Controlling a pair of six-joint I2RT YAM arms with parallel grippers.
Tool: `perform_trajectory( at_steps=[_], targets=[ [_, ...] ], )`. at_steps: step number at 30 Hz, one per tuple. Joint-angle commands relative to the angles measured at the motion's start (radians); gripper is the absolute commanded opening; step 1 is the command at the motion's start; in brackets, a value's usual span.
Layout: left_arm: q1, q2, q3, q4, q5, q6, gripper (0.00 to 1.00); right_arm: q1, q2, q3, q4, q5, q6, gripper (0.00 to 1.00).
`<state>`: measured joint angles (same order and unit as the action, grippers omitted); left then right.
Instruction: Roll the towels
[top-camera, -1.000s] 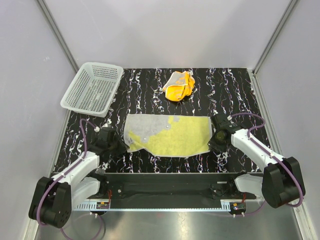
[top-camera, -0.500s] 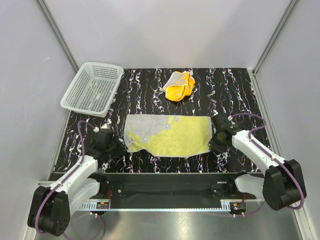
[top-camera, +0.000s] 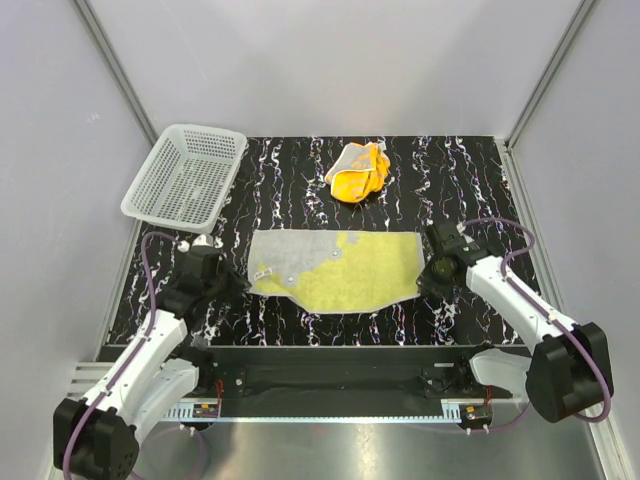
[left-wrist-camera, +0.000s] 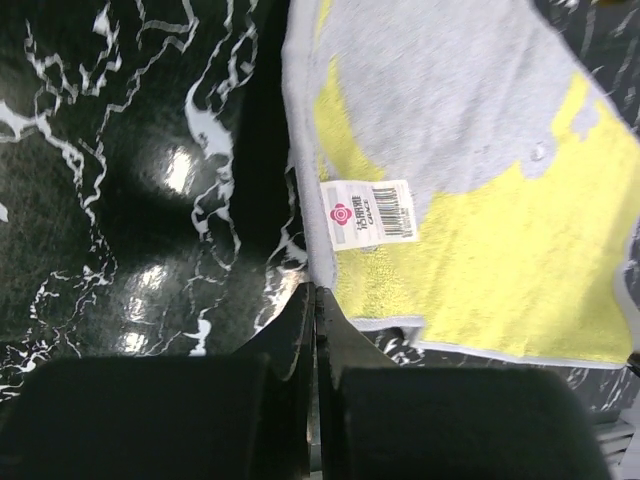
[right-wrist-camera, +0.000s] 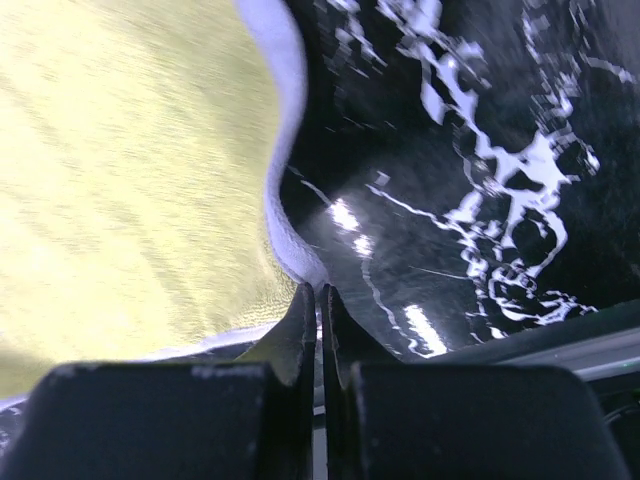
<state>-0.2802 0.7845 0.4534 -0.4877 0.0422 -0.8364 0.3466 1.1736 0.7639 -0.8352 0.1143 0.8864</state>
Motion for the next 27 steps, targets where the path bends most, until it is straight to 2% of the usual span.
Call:
perform_trajectory(
  at_steps=[1,9,16,27],
  targets=[
    [0.003,0.004,0.115,-0.052,-0.034,0.025,0.00,-0.004,0.050,0.129,-0.001,0.045,-0.043,0.00],
    [0.050,0.137,0.251,-0.061,-0.039,0.086,0.00,-0.024,0.185,0.274,0.018,0.068,-0.099,0.00],
    [0.124,0.272,0.303,0.041,0.008,0.105,0.00,-0.089,0.297,0.350,0.053,0.068,-0.150,0.00],
    [0.130,0.542,0.467,0.139,0.001,0.132,0.00,-0.138,0.494,0.506,0.088,0.061,-0.207,0.00]
  ],
)
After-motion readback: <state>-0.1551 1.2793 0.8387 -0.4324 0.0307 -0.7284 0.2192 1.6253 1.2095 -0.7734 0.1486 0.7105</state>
